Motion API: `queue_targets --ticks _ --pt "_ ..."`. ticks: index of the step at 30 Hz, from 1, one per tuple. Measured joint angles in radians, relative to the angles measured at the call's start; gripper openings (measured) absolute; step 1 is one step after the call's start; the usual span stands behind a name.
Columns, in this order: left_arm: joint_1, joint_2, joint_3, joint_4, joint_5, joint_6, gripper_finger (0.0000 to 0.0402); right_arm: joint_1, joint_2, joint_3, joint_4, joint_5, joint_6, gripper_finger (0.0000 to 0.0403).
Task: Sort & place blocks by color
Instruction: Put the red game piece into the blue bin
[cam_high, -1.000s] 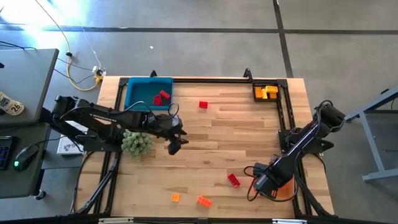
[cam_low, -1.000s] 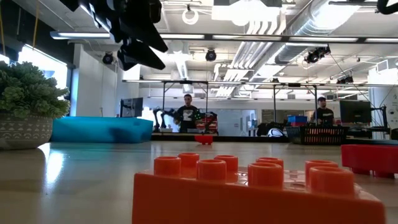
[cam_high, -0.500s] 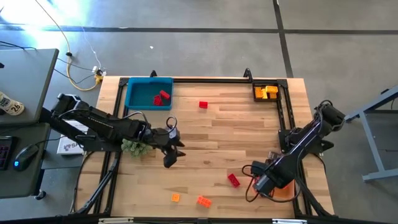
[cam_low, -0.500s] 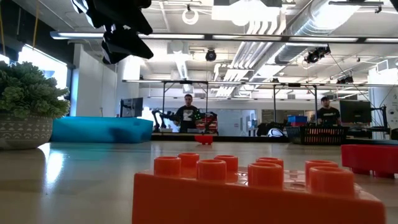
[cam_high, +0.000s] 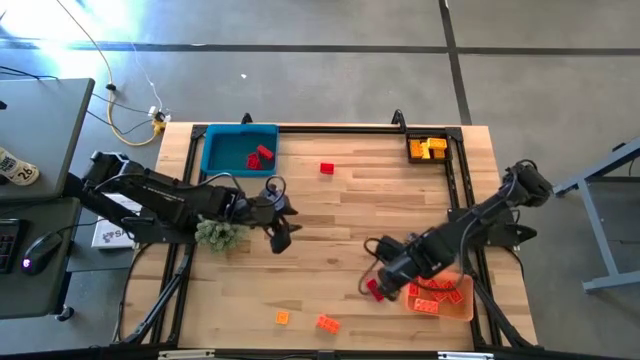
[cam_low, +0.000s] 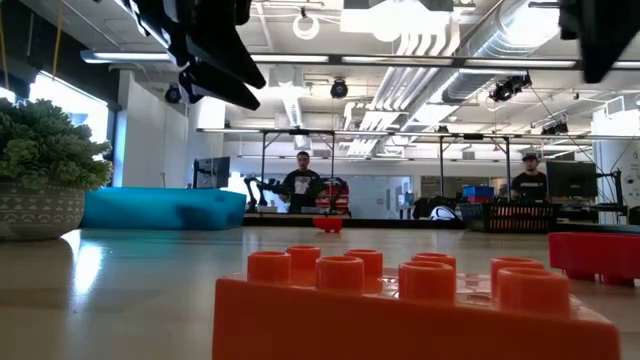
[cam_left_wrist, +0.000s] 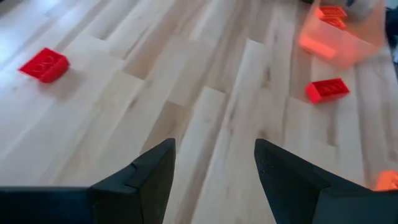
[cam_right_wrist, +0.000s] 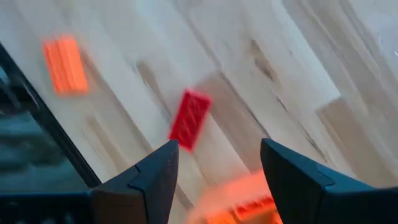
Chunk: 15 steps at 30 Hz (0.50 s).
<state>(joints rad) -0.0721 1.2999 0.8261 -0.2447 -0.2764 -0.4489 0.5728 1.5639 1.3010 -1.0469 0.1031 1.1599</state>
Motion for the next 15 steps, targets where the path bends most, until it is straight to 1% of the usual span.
queue_targets --ticks 7,11,15 --pt "0.07 0.0 0.0 -0.026 0.002 0.081 0.0207 -0.058 0.0 -0.006 0.095 0.007 0.06 0.0213" --pt "0.108 0.0 0.0 -0.026 0.003 0.143 0.0207 -0.077 0.011 -0.006 0.108 0.011 0.121 0.0213" --pt "0.145 0.0 0.0 -0.026 0.003 0.184 0.0207 -0.083 0.052 -0.006 0.106 -0.004 0.188 0.0213"
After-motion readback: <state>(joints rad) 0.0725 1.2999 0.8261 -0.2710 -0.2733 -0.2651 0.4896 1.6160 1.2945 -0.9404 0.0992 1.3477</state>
